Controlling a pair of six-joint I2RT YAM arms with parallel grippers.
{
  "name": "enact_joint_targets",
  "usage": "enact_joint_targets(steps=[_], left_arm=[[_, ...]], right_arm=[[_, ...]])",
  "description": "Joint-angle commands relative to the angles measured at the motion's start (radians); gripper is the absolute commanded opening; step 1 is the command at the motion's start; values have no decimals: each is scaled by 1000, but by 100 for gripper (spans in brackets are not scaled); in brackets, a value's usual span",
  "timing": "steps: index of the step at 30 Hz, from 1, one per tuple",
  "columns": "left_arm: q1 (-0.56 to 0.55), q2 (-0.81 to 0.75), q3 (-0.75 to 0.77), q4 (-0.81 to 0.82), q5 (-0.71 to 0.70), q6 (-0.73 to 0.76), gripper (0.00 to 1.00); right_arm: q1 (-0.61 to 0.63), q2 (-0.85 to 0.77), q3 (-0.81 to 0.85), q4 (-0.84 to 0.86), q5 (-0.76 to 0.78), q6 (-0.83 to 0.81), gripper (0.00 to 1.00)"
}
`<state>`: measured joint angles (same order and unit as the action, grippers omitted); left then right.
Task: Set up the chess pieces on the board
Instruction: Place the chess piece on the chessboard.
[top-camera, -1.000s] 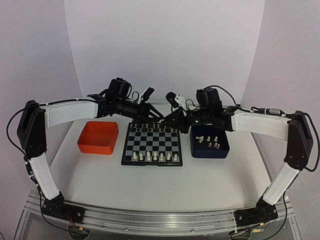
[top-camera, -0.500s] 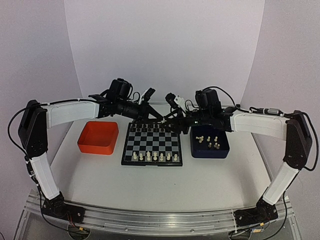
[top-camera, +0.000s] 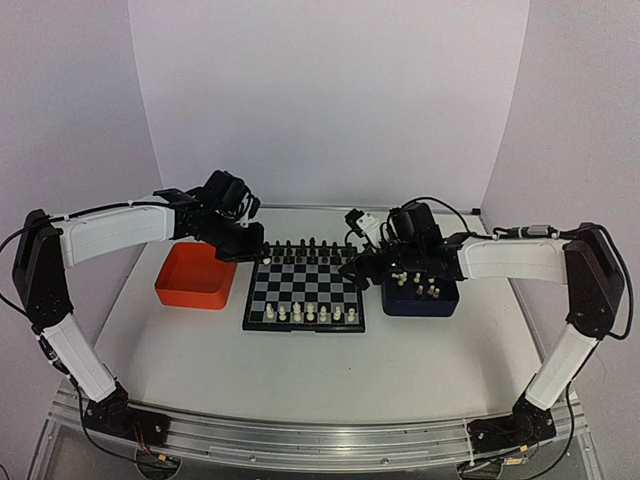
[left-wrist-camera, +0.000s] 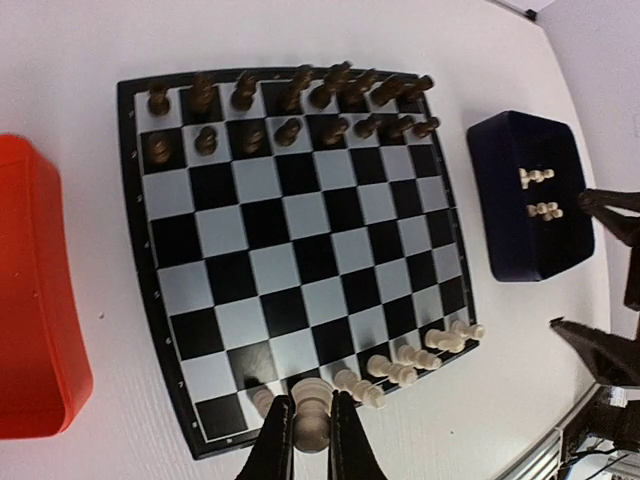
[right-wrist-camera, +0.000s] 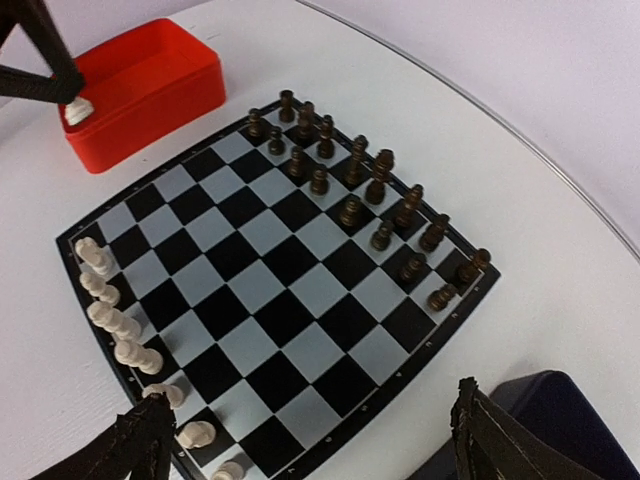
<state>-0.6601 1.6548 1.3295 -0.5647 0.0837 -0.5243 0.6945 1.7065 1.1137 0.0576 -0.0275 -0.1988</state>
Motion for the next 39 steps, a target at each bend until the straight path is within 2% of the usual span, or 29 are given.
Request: enact_joint_targets(steps=[1,10,22,30,35,39], left_arm=[[-3,-23,-56,-98,-106,-50,0],[-12,-8,-128,-65,-33,-77,0],[-22,44,-120,-52,-8,-104,0],[-27,68,-83,-87,-36,-113,0],[-27,120,-1,-192,-95,-180,1],[-26,140,25,-193,-127,-217,1]], right_arm=[[1,-50,-3,16,160,60,93],[-1,-60,-17,16,214,70,94],[0,-76,-38,15,262,87,94],[0,-82,-48,15,275,95,94],[-1,-89,-53,15,281,94,94],[-1,-93,-54,15,282,88,94]])
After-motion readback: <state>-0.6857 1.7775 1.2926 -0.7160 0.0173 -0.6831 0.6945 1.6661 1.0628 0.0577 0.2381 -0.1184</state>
